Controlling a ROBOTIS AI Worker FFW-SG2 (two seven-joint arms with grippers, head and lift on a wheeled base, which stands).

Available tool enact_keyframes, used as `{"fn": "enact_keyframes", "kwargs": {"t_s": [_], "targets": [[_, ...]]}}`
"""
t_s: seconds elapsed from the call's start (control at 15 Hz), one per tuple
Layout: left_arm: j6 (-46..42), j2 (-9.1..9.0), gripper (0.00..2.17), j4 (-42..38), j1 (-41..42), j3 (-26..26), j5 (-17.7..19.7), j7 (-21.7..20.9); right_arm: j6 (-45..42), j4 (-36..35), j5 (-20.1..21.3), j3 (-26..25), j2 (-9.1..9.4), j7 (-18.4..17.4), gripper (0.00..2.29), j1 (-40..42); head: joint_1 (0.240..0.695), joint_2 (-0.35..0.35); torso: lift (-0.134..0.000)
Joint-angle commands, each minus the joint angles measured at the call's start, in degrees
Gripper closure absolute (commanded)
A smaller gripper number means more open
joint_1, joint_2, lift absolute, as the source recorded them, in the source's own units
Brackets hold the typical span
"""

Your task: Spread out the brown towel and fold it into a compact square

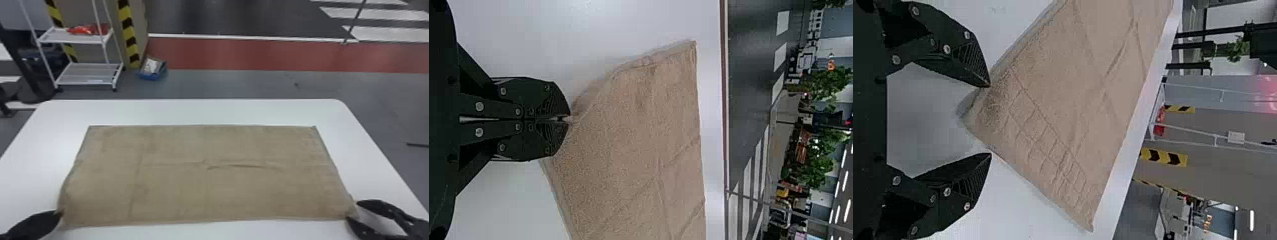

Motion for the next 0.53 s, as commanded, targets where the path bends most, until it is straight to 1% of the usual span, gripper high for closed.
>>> {"fn": "enact_keyframes", "kwargs": {"t_s": [0.0,0.2,0.4,0.47], "targets": [[1.6,0.02,1.71,-0.7,0.0,0.6,0.0,-0.3,2.2,-1.1,0.8,-0.1,-0.26,0.6,0.71,0.1,0.695,-0.052,-0.119],[1.5,-0.15,1.71,-1.0,0.1,0.7,0.0,-0.4,5.7,-3.4,0.8,-0.9,-0.43,2.2,1.08,0.5,0.695,-0.048,-0.119],[1.6,-0.86,1.71,-4.4,0.8,0.7,0.0,-0.4,7.4,-6.9,-1.2,-2.4,0.01,3.9,1.29,2.0,0.695,-0.054,-0.119],[3.0,-1.12,1.71,-7.1,1.8,1.1,0.2,0.1,8.8,-9.2,-2.7,-3.5,0.27,5.1,1.30,2.9,0.695,-0.056,-0.119]]}}
